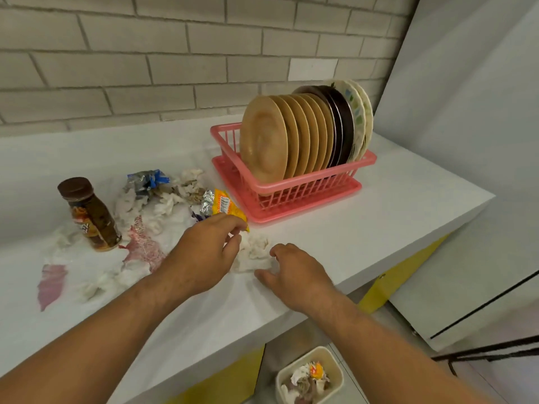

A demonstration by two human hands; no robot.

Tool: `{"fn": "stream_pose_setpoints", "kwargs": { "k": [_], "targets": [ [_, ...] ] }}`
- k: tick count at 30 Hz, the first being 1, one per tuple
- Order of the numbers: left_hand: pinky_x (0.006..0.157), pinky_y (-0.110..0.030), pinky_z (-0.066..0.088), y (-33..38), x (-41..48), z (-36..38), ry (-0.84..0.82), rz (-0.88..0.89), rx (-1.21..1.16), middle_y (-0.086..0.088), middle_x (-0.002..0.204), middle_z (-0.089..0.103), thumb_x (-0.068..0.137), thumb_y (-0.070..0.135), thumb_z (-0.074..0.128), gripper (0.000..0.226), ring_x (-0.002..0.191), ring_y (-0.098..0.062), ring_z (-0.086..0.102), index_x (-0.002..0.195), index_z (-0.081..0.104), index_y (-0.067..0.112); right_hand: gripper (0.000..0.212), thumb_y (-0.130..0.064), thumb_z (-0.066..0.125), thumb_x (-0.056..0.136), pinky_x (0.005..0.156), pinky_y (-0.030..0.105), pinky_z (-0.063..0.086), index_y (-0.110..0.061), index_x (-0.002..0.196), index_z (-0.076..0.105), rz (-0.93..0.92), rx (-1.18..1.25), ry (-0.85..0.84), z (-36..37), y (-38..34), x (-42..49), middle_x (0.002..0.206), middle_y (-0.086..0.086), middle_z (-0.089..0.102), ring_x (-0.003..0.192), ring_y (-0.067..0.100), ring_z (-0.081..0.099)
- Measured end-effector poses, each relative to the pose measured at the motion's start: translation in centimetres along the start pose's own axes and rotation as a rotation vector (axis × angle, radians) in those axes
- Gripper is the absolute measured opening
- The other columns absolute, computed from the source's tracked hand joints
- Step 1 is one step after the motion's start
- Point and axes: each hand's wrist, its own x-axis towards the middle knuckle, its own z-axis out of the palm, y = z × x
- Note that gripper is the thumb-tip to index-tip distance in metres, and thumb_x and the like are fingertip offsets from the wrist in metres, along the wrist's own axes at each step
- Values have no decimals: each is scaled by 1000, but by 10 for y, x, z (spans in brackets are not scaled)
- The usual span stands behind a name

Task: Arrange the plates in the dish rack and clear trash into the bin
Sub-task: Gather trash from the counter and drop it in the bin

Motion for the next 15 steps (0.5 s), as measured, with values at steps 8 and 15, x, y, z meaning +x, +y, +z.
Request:
{"fn": "stream_pose_setpoints", "kwargs": {
  "k": [8, 15],
  "targets": [
    [80, -22, 41, -14, 7, 0, -53, 79, 12, 8, 107, 58, 92, 13, 51, 24, 96, -12, 57, 113, 64, 18, 21, -13, 40, 95, 67, 26, 36, -14, 111, 53, 82, -39, 11, 5, 6, -3, 105, 5, 59, 86, 21, 54],
    [91, -30, 44, -9, 22, 16, -103, 132, 43, 4, 117, 59, 89, 9, 49, 29, 106, -15, 54, 113, 64, 17, 36, -8, 37, 94, 72, 21, 42, -23, 106, 67, 62, 109, 67, -19, 35, -14, 101, 0, 56, 85, 14, 56]
  ]
}}
